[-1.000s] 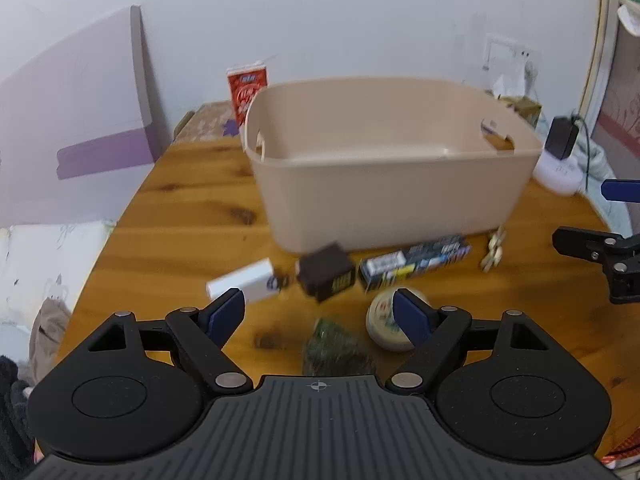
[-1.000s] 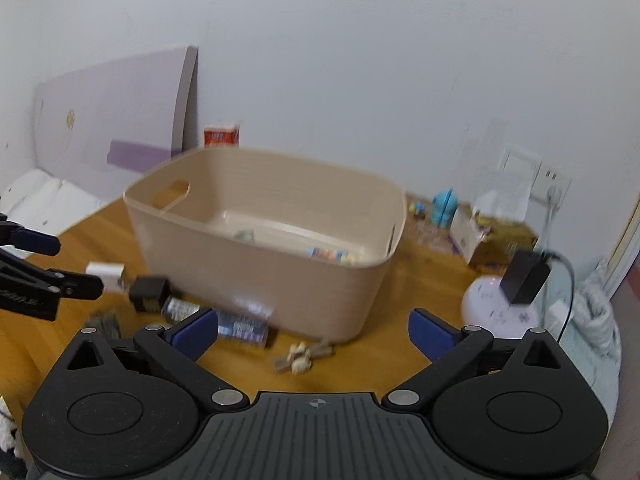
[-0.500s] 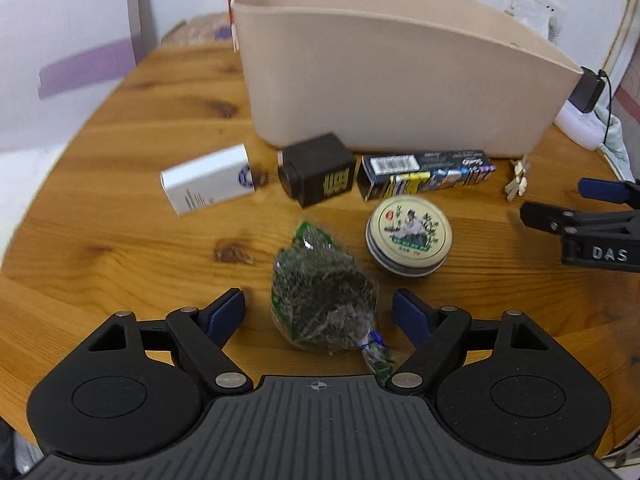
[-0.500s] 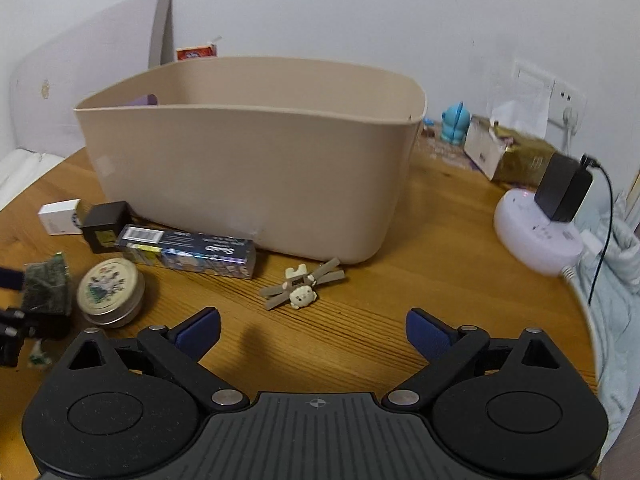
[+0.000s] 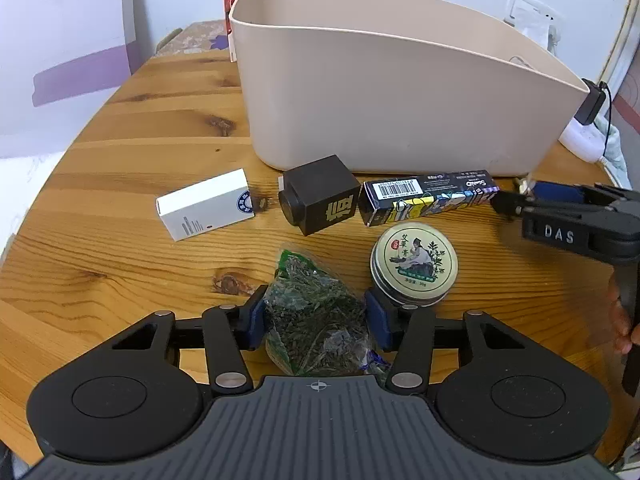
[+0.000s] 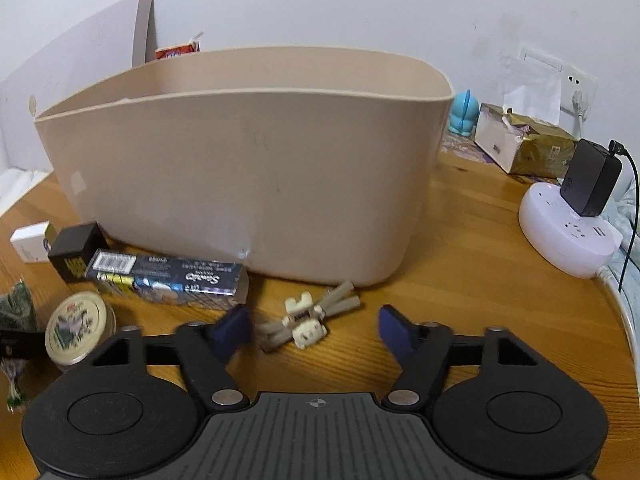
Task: Organize objects
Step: 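Grasp the green tea bag with the left gripper while the right grasps the wooden toy, then drop the tea bag into the bin with the left gripper while the right drops the toy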
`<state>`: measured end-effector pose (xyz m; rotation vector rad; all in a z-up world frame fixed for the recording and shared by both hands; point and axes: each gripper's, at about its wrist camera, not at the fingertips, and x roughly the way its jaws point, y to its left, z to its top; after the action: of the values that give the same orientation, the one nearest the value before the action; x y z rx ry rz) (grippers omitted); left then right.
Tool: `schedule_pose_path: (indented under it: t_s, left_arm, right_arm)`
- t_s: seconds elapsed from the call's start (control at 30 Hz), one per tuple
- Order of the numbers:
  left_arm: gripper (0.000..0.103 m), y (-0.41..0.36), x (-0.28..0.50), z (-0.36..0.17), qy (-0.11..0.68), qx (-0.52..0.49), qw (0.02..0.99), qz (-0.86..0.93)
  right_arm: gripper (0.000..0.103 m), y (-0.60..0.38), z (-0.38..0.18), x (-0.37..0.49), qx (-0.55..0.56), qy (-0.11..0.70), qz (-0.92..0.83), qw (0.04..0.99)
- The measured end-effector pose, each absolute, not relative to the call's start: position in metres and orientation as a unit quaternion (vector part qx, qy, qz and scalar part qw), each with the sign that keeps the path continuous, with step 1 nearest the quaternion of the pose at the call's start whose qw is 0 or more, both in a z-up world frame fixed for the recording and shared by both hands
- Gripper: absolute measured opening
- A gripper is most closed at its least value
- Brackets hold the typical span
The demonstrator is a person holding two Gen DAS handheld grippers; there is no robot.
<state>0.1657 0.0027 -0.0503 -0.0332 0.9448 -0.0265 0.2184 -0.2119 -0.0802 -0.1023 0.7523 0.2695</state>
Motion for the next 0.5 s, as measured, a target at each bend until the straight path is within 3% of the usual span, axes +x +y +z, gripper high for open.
schedule_pose_path:
  t_s: [0.5]
  left_arm:
    - [0.047, 0.006, 0.139, -0.013, 0.409, -0.017, 0.912, -0.026]
  right_arm:
    - [0.054, -0.23, -0.054, 0.184, -0.023, 0.343, 0.138, 0.929]
